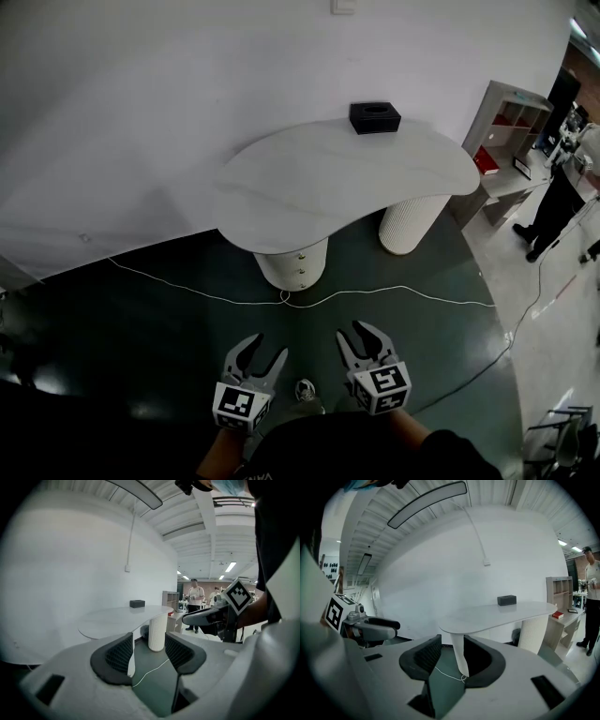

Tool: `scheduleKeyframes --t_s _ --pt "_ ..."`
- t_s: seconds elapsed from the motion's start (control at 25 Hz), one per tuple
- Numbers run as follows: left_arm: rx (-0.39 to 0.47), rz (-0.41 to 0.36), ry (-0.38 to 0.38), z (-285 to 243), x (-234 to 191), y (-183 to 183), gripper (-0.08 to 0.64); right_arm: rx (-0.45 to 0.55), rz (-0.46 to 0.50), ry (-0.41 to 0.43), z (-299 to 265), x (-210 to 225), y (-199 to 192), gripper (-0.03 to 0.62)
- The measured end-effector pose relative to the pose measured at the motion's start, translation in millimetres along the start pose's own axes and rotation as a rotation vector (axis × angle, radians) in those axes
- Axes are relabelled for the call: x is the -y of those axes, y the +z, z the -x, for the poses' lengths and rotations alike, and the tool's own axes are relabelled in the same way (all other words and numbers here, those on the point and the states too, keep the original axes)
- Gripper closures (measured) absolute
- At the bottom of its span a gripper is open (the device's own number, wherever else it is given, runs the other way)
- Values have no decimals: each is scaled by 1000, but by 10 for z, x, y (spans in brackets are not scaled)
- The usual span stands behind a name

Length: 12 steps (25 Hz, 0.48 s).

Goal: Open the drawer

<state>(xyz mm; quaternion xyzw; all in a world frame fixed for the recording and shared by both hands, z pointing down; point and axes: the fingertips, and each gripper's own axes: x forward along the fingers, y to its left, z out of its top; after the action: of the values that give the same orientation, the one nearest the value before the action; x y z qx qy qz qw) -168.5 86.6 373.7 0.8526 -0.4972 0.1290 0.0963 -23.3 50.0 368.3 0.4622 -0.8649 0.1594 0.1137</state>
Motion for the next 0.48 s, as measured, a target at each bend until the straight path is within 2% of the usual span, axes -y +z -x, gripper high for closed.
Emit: scheduleKeyframes --t_s 0.48 --pt "-16 28 -33 -230 -333 -157 351 -66 -42 -62 -546 152 -255 453"
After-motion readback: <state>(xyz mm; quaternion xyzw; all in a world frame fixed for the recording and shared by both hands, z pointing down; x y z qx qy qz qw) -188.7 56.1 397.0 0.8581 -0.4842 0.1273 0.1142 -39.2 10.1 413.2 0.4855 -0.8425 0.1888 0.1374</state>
